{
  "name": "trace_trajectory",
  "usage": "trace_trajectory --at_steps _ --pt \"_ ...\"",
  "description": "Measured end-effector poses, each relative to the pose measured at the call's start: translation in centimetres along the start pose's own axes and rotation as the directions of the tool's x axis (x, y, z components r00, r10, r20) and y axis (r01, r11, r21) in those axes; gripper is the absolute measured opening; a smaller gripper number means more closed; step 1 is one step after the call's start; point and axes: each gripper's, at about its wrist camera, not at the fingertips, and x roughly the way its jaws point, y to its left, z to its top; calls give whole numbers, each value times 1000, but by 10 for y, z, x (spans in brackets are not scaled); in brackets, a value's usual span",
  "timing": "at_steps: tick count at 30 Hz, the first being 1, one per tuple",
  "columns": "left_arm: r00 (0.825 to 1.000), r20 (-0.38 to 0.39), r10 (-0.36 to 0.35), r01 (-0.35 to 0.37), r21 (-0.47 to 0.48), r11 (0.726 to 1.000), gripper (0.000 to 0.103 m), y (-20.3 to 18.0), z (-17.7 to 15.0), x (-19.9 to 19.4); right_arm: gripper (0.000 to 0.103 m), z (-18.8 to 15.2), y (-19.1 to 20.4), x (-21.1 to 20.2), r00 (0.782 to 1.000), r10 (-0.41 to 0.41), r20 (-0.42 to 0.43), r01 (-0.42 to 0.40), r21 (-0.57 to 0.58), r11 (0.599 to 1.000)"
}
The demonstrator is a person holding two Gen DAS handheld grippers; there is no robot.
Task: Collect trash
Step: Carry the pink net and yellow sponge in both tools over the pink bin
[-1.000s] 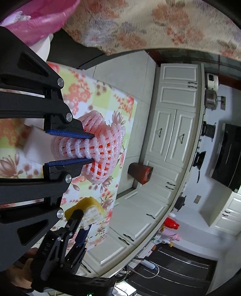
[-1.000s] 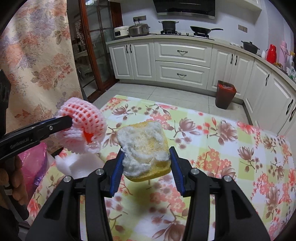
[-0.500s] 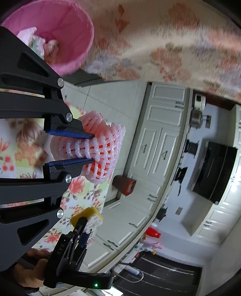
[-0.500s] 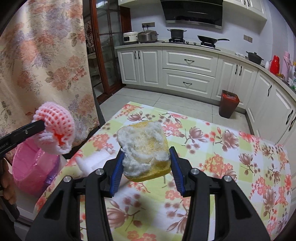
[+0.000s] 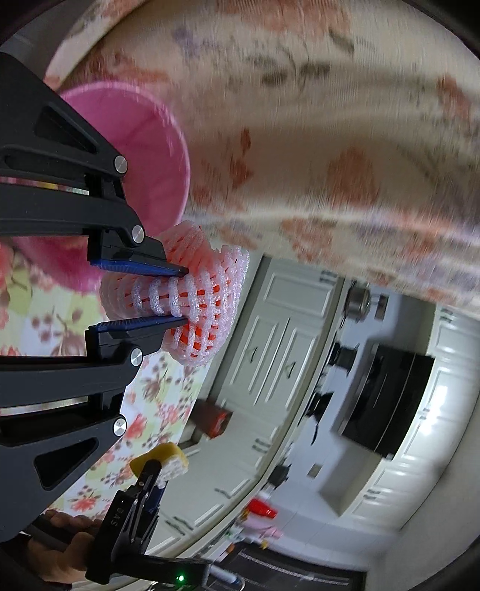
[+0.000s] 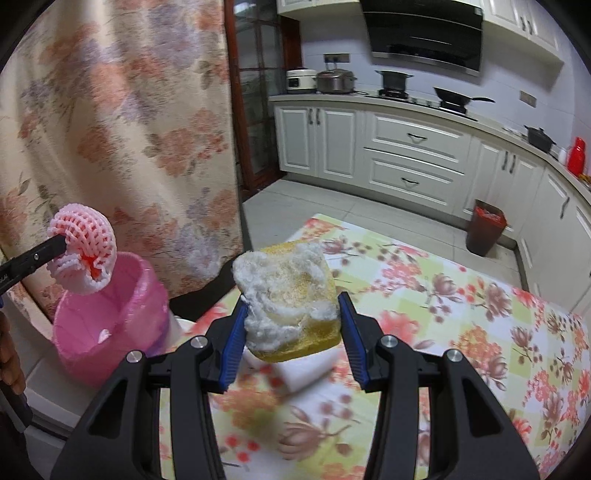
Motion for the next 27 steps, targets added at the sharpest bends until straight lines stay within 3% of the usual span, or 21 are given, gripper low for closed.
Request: trace_trajectory --at_steps 12,27 --pt "980 70 188 -187 -26 982 19 46 0 -34 46 20 95 16 991 134 -12 -135 -98 986" --pt "963 79 256 -252 -59 966 19 76 2 -36 48 28 187 55 967 239 -87 -253 -201 947"
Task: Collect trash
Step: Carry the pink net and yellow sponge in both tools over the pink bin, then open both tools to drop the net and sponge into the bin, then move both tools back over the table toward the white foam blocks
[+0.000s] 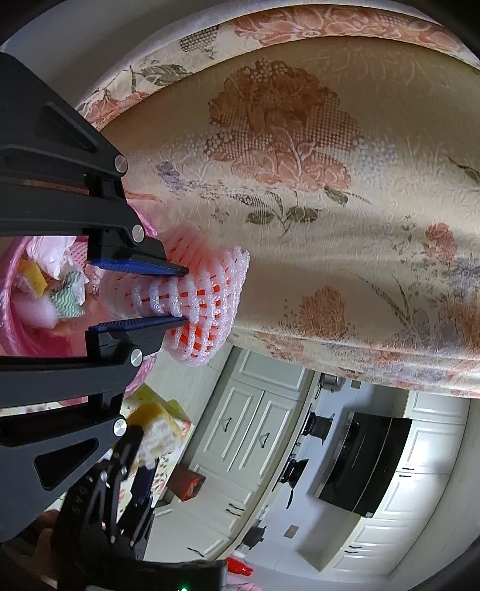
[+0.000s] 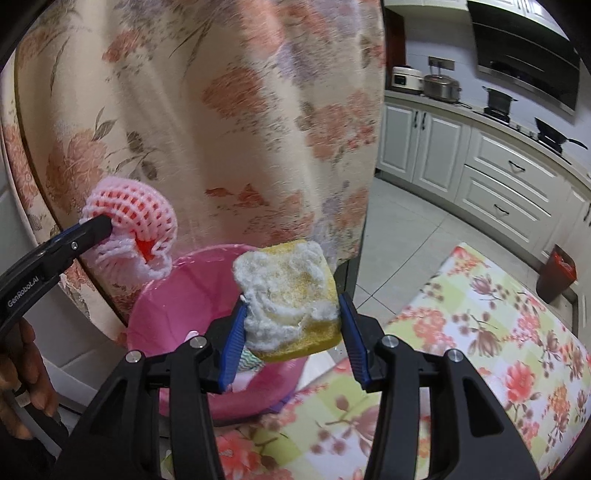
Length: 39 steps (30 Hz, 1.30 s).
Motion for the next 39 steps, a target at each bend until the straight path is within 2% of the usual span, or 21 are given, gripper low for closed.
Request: trace_trajectory --at_steps 7,11,14,15,16,17,19,32,39 --pt "1000 1 7 -7 -8 1000 19 5 3 3 51 7 18 21 1000 18 -23 -19 -37 999" --pt "1000 -2 3 -3 -9 1000 19 3 3 7 64 8 20 25 1000 13 -23 -14 -46 999" --pt "1000 -10 -4 4 -15 1000 22 3 2 14 66 8 14 26 1000 4 -26 -5 -38 999" --pt "1000 -13 -4 4 -22 1000 27 4 0 17 66 7 10 25 1000 -2 -24 1 -32 999" --pt "1000 -19 -8 8 -28 1000 38 4 0 19 66 6 8 24 1000 -5 -23 5 -26 1000" --pt "1000 -25 -12 11 -33 999 45 4 -1 22 67 6 5 22 1000 -8 -22 7 -22 1000" --pt "999 -33 -6 4 -40 999 52 4 -2 27 67 4 -2 20 1000 -17 -19 17 -10 1000" --pt "999 -34 -14 13 -36 999 55 -2 -4 19 67 -12 -34 -3 998 -56 -4 56 37 998" --pt "998 -39 -41 40 -18 999 58 -18 -7 17 70 -25 -60 -21 995 -96 5 96 77 992"
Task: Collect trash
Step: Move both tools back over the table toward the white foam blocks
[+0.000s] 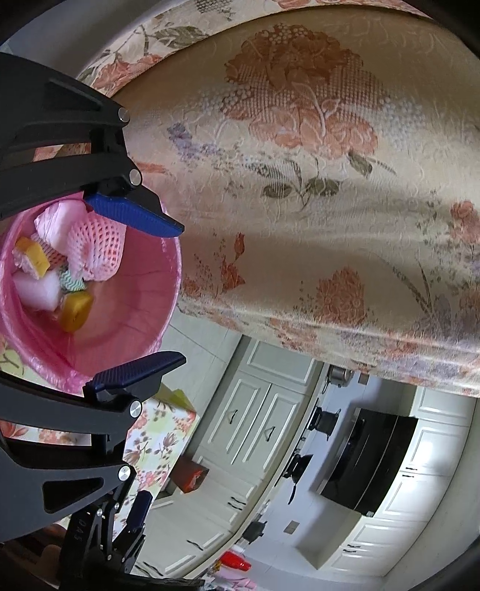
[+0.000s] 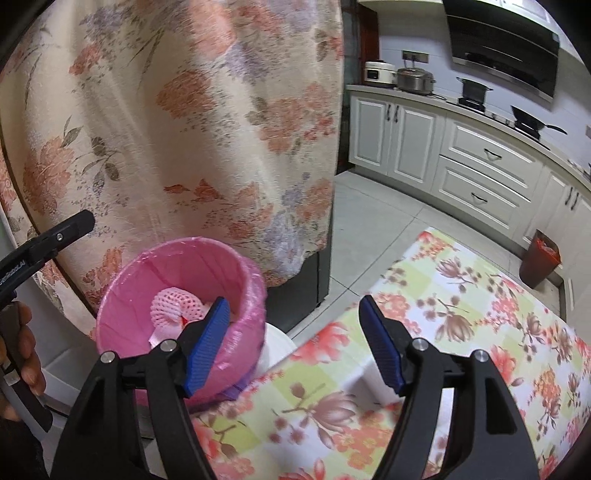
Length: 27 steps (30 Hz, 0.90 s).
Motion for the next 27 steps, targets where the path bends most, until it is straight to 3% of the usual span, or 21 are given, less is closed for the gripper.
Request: trace_trajectory --at_steps 17,27 --pt "995 -41 -94 97 57 994 60 -52 -18 5 74 -47 -94 -35 989 -148 -19 149 127 981" --pt "985 -90 -146 155 100 983 62 -86 -32 16 79 -74 -121 -26 983 -170 -67 179 165 970"
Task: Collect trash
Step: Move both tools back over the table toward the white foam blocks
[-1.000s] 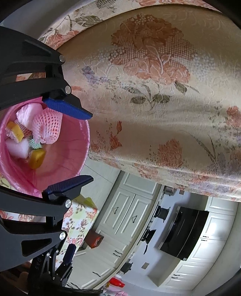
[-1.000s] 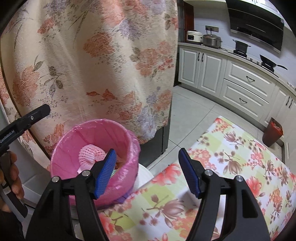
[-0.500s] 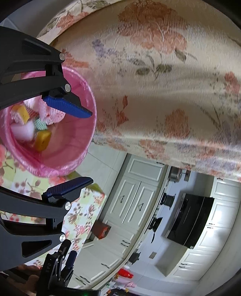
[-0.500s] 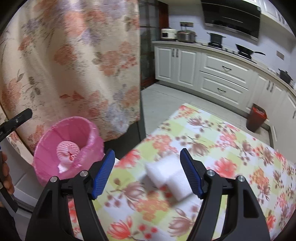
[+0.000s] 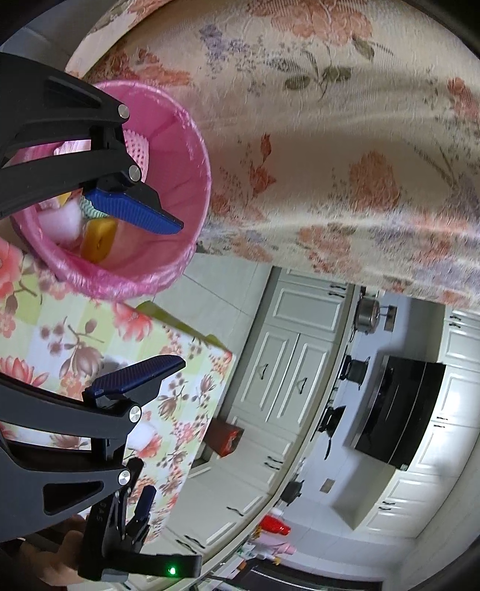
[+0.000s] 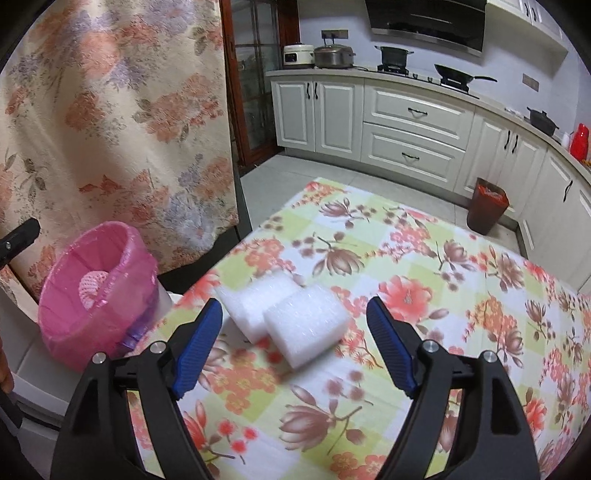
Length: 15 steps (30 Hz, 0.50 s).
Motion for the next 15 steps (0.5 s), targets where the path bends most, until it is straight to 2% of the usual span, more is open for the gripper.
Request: trace_trajectory --at_steps 8,15 --pt "999 -33 -18 19 23 1000 63 -15 -7 14 86 -13 -8 25 999 2 -55 -2 4 1000" --pt "998 -55 -24 26 33 999 63 -23 -9 27 87 -19 -15 50 995 0 -98 1 12 1000"
